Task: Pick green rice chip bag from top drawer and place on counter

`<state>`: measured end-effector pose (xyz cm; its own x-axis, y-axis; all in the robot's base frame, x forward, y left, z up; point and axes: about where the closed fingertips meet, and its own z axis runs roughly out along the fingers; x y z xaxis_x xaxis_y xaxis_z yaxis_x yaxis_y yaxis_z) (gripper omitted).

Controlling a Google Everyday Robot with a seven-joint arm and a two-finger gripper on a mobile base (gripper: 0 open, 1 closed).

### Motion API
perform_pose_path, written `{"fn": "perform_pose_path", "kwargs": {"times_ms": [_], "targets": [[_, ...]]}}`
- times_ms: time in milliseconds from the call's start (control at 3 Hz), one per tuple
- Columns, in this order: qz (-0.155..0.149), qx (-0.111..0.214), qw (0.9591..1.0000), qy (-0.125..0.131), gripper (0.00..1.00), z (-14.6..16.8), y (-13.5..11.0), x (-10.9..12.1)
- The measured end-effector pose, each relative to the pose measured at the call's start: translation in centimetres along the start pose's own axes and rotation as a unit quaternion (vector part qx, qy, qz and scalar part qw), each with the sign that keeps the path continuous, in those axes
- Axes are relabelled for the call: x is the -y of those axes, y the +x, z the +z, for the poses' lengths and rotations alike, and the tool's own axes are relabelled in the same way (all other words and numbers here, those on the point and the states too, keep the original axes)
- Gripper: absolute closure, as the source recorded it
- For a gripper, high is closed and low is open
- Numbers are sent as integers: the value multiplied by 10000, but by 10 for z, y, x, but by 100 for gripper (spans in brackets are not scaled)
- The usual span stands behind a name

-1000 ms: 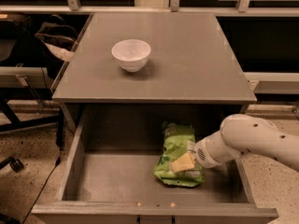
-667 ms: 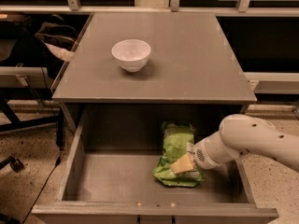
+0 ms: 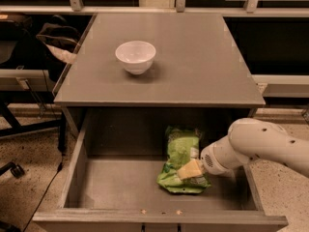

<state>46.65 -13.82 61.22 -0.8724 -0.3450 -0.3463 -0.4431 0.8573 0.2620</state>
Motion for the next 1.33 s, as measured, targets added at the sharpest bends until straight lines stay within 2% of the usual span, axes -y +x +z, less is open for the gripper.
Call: {"fn": "perform_pose_path", "kwargs": {"times_ms": [333,667,1000,1333], "targets": [[-648,9,9977,-200,100,-24,-15,-21],[-1440,-45,9884,-488,100,-61,-28,-44],[-2202,186,9726,-729,100,-127,-49,-72],[-2539,284,9624,-918,100,-161,-58,-89]]}}
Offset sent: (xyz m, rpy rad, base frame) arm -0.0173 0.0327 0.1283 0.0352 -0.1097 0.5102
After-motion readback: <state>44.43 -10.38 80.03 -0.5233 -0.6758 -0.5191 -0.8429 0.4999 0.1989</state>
